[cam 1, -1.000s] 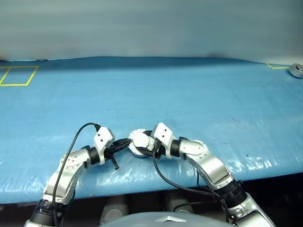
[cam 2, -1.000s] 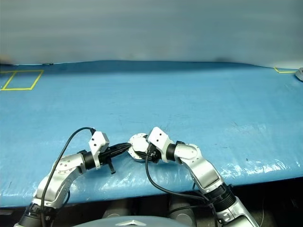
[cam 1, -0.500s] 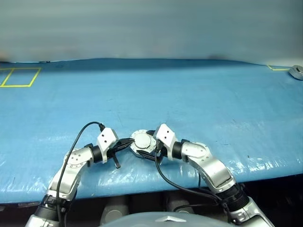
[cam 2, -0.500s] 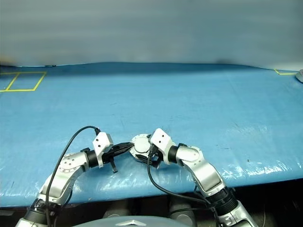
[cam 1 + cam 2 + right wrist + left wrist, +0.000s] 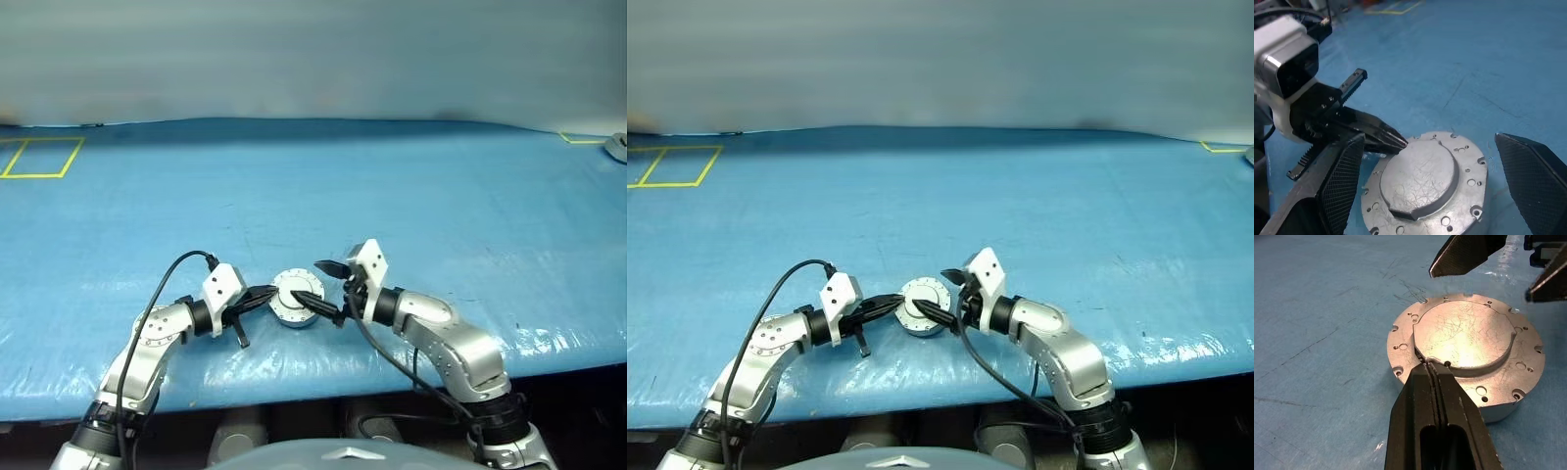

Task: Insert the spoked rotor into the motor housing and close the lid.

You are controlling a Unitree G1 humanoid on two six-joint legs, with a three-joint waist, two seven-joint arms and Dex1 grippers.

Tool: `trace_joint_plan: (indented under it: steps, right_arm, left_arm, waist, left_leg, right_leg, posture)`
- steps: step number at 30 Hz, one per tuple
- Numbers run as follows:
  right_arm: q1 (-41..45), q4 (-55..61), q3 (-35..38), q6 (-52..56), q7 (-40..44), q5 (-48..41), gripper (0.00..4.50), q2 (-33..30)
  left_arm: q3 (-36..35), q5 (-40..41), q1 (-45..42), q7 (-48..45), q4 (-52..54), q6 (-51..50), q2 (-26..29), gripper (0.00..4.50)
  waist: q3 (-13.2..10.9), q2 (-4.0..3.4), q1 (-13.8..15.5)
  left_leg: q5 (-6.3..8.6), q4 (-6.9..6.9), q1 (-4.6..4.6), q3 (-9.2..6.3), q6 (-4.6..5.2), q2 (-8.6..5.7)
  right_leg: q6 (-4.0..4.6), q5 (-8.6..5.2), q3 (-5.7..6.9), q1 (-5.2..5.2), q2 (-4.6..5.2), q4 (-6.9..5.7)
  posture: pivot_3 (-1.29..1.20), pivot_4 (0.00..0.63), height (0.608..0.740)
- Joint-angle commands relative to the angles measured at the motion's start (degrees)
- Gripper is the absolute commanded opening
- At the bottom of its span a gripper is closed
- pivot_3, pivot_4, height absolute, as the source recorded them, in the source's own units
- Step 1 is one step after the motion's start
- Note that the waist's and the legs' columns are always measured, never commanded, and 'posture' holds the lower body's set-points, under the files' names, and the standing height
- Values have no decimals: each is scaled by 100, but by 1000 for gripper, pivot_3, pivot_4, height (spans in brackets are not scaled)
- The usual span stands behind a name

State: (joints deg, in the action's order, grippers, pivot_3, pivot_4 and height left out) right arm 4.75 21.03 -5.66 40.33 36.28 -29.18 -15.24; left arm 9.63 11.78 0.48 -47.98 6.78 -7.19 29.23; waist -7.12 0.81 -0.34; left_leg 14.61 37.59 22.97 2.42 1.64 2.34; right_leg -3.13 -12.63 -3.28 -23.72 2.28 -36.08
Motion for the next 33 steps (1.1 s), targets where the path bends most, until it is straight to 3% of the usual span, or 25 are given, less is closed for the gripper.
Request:
trace_joint_plan:
  steps: [1,3,8,17,33]
  right_arm:
    - [-174,68,932,789,-327,-1241,4474,234]
    - [-239,-228,1487,1509,-549,-2214,4474,423]
    - [-406,-639,1790,2390,-1090,-2733,4474,422]
    - [-717,-806,1363,2683,-1285,-2608,4474,455]
    - [-481,-844,842,2295,-1176,-2452,4474,757]
  left_arm:
    - [220,-139,17,-18,-26,-225,-2,0]
    - [237,-151,5,-31,-7,-249,5,0]
    - [260,-157,-3,-39,49,-308,-4,0]
    - [227,-154,-22,-60,40,-350,24,0]
    - [221,-181,-6,-77,14,-320,32,0]
  waist:
    - [-1,1,3]
    - [-3,-3,-7]
    - [-8,-11,-17]
    - [-7,-12,-32]
    - [-7,-13,-40]
  left_leg:
    - [2,0,0,-1,3,-1]
    - [4,-1,2,-1,7,-2]
    - [5,-5,3,-2,8,-4]
    - [5,-6,11,-8,9,-8]
    - [5,-6,11,-20,8,-7]
  right_leg:
    - [0,0,1,2,1,4]
    - [1,1,2,3,5,7]
    - [2,2,1,1,9,7]
    - [-22,-13,6,-1,7,10]
    - [-31,-18,13,1,8,11]
  posture:
    - [0,150,740]
    - [0,150,740]
    - [0,150,740]
    - [0,150,740]
    - [0,150,740]
